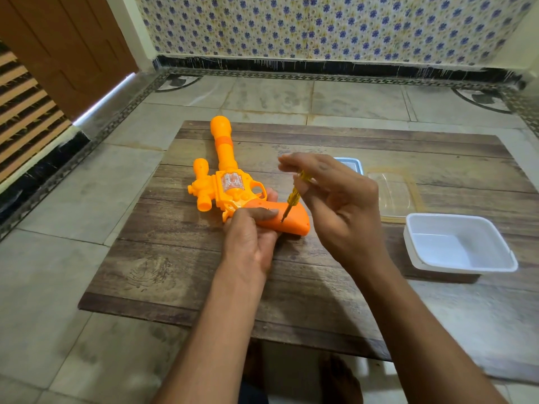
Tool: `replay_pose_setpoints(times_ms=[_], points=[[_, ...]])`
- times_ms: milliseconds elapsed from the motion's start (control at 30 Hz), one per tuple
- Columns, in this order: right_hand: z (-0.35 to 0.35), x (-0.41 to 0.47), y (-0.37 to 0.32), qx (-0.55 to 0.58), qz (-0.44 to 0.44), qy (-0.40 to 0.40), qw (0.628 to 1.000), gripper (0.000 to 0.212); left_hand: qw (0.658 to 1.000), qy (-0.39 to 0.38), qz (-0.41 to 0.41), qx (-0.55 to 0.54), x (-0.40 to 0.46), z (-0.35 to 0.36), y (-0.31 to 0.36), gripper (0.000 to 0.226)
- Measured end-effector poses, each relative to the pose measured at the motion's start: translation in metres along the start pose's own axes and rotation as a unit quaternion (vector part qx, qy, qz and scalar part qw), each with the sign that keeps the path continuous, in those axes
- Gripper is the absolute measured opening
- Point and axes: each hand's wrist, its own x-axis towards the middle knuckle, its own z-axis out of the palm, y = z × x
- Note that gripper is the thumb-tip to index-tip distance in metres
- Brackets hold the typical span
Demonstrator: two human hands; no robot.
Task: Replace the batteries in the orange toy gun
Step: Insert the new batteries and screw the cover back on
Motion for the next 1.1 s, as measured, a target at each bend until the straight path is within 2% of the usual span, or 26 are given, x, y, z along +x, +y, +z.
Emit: replay_pose_setpoints(times_ms=[100, 200, 300, 433, 533, 633, 700, 833, 900, 1000, 1100], points=[[0.0, 0.001, 0.0, 0.001, 0.007, -0.006, 1.0, 0.037, 1.0, 0.005, 0.002, 0.006, 0.0, 0.001, -0.001, 0.107], [0.001, 0.001, 0.001, -0.05, -0.001, 0.022, 0.999, 0.031, 1.0, 0.008, 0.003, 0.009, -0.001, 0.001, -0.001, 0.11], [0.001, 0.0, 0.001, -0.062, 0.003, 0.036, 0.997, 0.03, 1.0, 0.005, 0.005, 0.008, 0.001, -0.001, 0.0, 0.098], [-0.001, -0.001, -0.001, 0.009, 0.017, 0.005, 1.0, 0.034, 0.999, 0.028, 0.023, -0.039, 0.005, 0.0, -0.002, 0.067], [-0.003, 0.002, -0.003, 0.0, 0.004, 0.011, 1.0, 0.033, 0.998, 0.01, 0.048, -0.039, 0.009, -0.003, -0.003, 0.081], [-0.002, 0.002, -0.004, -0.063, -0.025, 0.035, 0.997, 0.032, 0.998, -0.002, 0.048, -0.037, 0.008, -0.003, -0.003, 0.088], [-0.001, 0.001, -0.003, -0.06, -0.028, 0.034, 0.997, 0.032, 0.998, -0.006, 0.05, -0.047, 0.008, -0.002, -0.004, 0.087], [0.0, 0.0, -0.005, 0.042, 0.013, -0.02, 0.999, 0.045, 0.998, -0.011, 0.052, -0.044, 0.01, -0.005, -0.008, 0.083], [0.001, 0.001, -0.005, 0.023, 0.011, -0.017, 1.0, 0.041, 0.998, 0.0, 0.051, -0.03, 0.01, -0.005, -0.008, 0.073], [0.002, 0.002, -0.005, -0.029, -0.01, 0.01, 0.999, 0.034, 0.998, -0.004, 0.051, -0.025, 0.011, -0.007, -0.008, 0.073], [0.003, 0.001, -0.005, -0.012, -0.004, 0.009, 1.0, 0.031, 0.999, -0.002, 0.046, -0.011, 0.01, -0.006, -0.009, 0.071]])
